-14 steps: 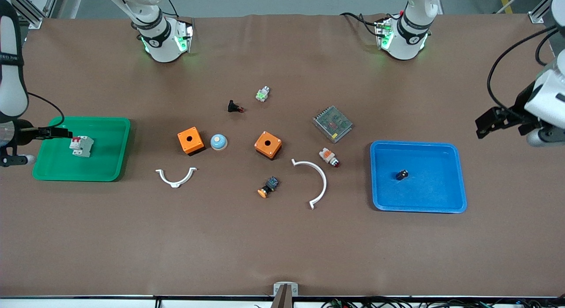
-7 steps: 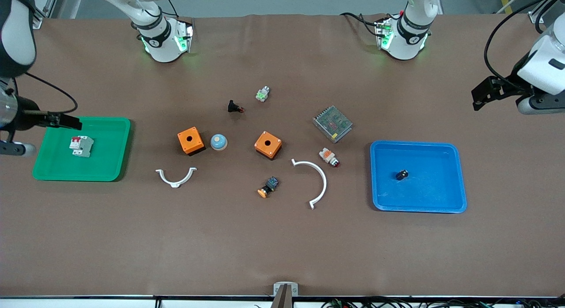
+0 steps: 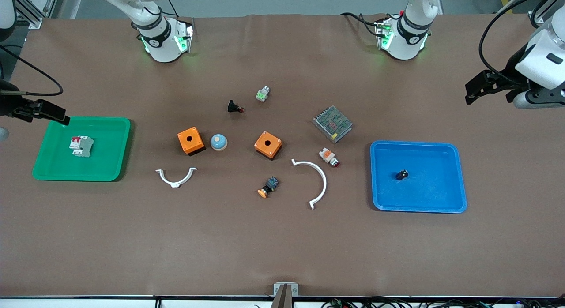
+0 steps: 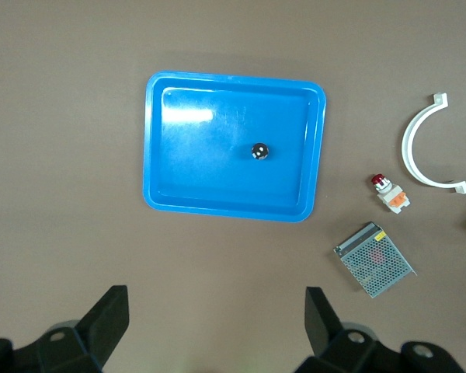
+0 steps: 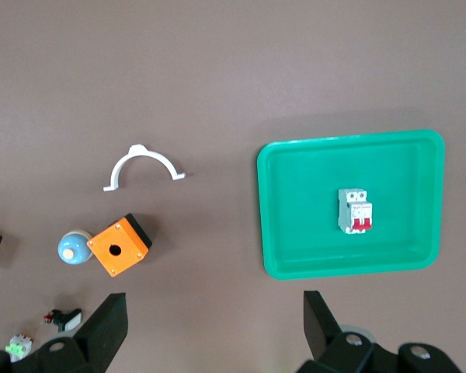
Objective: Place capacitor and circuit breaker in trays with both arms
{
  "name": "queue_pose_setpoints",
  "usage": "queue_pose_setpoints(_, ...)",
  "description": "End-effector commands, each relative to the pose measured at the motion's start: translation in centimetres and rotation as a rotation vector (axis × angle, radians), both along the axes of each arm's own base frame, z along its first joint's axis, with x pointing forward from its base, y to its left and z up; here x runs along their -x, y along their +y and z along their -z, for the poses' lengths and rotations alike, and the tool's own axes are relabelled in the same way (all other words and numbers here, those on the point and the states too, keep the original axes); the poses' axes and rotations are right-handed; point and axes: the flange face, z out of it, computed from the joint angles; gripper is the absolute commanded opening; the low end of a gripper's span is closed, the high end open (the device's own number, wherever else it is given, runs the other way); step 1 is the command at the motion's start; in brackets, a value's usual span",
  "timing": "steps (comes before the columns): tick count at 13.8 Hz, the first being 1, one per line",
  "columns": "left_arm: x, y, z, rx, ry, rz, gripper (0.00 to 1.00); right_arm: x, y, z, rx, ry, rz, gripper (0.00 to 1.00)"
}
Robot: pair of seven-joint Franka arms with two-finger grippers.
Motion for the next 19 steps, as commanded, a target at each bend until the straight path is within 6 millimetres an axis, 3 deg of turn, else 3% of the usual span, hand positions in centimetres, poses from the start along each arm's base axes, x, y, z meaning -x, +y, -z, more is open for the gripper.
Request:
queue_pose_setpoints(1, 0.6, -0.2, -0.2, 0.013, 0.008, 0.005, 1.00, -0.2, 0.2, -2.8, -0.008, -0.056, 0.000, 1.00)
queue_pose_setpoints(4, 0.6, -0.5, -0.3, 0.013, 0.006, 0.037, 1.00, -0.2, 0.0, -4.4, -0.010, -0.086, 0.006, 1.00)
queue_pose_setpoints(19, -0.3, -0.5, -0.1, 0.018, 0.008, 0.053, 1.00, -0.4, 0.1, -4.5, 0.003, -0.102, -0.012, 1.00)
